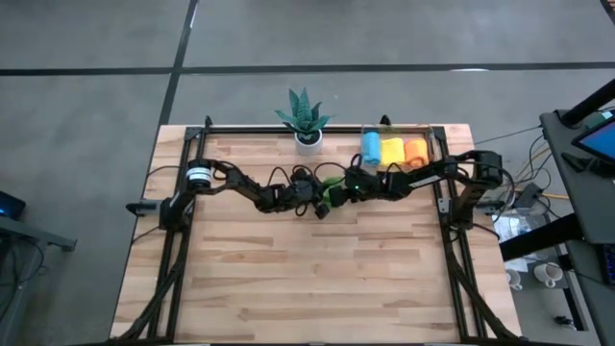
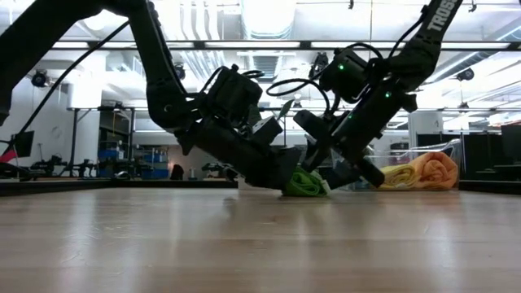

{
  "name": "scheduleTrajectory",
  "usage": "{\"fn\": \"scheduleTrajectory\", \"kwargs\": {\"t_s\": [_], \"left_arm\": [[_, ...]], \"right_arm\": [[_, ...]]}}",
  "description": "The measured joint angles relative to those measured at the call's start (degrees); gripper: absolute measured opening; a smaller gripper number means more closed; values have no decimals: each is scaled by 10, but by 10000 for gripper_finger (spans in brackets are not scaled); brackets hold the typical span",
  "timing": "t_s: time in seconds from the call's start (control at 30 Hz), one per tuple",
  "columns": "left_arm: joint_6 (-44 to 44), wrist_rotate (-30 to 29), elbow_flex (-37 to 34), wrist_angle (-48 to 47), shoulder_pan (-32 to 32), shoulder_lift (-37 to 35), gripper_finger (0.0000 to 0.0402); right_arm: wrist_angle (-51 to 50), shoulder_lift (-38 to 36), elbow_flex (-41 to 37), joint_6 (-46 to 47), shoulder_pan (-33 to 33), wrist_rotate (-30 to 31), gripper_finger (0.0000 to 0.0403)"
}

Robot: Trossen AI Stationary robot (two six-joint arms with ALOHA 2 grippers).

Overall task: Roll microfiber towels into tight, uniform cylinder then place into a basket
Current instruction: Put the green microfiber cloth into the transparent bin

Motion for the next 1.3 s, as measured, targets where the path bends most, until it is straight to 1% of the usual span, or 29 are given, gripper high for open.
{"fn": "scheduleTrajectory", "kwargs": {"t_s": [0.13,0.2,0.23,0.3,0.43,0.47,0.6,0.73,0.83,0.93,1.03,1.1,1.17,1.3], "left_arm": [[0,0,0,0,0,0,0],[0,0,0,0,0,0,0],[0,0,0,0,0,0,0],[3,0,0,0,0,0,0],[51,-2,-5,-2,0,-11,0],[62,-6,-10,-6,0,-19,0],[97,-10,-37,-11,-1,-70,0],[110,-14,-78,4,-1,-140,0],[115,-14,-119,14,-1,-187,0],[120,-15,-157,60,-1,-227,0],[120,-16,-189,87,-1,-250,0],[120,-17,-206,91,-1,-262,0],[120,-18,-207,99,-1,-264,0],[119,-18,-206,96,-1,-262,0]], "right_arm": [[3,7,1,-2,-1,10,219],[3,10,1,-9,-1,15,205],[3,12,1,-12,-1,19,191],[3,15,2,-26,-1,23,149],[3,16,2,-90,-2,22,42],[3,14,2,-105,-2,22,32],[-25,-5,1,-149,-2,26,32],[-93,-40,0,-180,-3,28,32],[-140,-81,-1,-203,1,28,32],[-168,-133,-1,-221,3,28,32],[-210,-197,-1,-231,3,35,32],[-244,-247,-1,-238,3,53,32],[-283,-300,3,-254,1,79,32],[-409,-375,33,-279,-15,163,32]]}}
